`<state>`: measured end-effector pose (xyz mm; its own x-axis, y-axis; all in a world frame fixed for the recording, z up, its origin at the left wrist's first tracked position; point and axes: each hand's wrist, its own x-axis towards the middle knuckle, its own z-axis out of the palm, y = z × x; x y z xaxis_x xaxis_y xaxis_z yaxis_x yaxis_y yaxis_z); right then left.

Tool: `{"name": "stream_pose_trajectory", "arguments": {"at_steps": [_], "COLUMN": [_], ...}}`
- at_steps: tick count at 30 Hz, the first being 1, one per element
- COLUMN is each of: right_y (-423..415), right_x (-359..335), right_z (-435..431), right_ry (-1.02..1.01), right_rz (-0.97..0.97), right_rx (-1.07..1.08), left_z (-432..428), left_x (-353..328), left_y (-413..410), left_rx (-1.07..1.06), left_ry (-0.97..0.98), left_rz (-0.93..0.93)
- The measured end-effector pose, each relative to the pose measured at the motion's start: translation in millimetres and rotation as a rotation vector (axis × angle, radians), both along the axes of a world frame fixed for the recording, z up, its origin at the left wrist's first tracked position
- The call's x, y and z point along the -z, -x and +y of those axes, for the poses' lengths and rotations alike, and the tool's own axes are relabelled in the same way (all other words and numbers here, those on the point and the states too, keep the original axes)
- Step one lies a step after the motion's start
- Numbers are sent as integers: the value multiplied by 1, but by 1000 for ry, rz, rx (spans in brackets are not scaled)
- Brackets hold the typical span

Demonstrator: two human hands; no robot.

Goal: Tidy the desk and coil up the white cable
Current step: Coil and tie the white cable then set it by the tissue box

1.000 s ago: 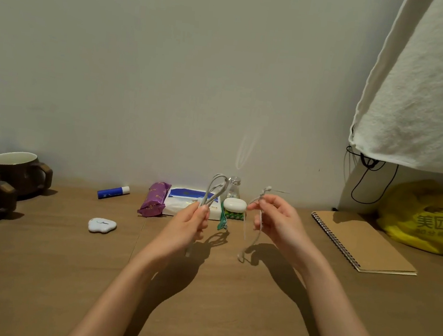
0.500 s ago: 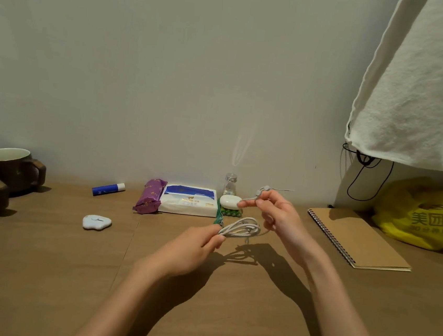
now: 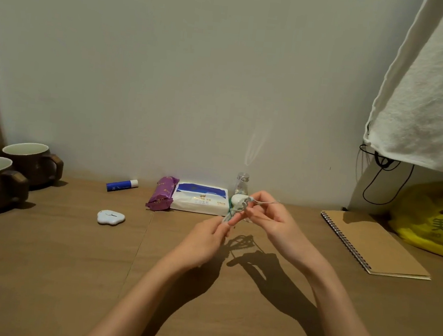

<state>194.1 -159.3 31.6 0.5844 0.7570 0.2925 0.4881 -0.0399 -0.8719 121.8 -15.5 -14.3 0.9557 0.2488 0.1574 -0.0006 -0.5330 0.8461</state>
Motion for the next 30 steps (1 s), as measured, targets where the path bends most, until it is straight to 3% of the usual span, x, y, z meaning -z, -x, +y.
{"name": "stream_pose_trajectory", "arguments": {"at_steps": [3, 6, 9, 13, 16, 21, 30], "right_y": [4, 6, 8, 7, 10, 10, 1], "right_x": [-4, -3, -5, -3, 1, 7, 9], "right_z": [-1, -1, 1, 0, 0, 7, 9], "right_ry": [-13, 24, 13, 14, 81, 4, -222], "right_rz": [-1, 2, 48, 81, -12, -158, -146], "right_rx": [-12, 5, 0, 18, 27, 156, 343], "left_z": [8, 16, 22, 24, 24, 22, 28], "left_x": [-8, -14, -19, -22, -19, -17, -12], "left_y": [0, 0, 1, 3, 4, 5, -1], "left_rx": [-50, -9, -43, -107, -129, -185, -256], "left_ry": [386, 890, 1087, 1012, 815, 429, 485], "left_rz": [-17, -96, -147, -148, -138, -164, -111]}}
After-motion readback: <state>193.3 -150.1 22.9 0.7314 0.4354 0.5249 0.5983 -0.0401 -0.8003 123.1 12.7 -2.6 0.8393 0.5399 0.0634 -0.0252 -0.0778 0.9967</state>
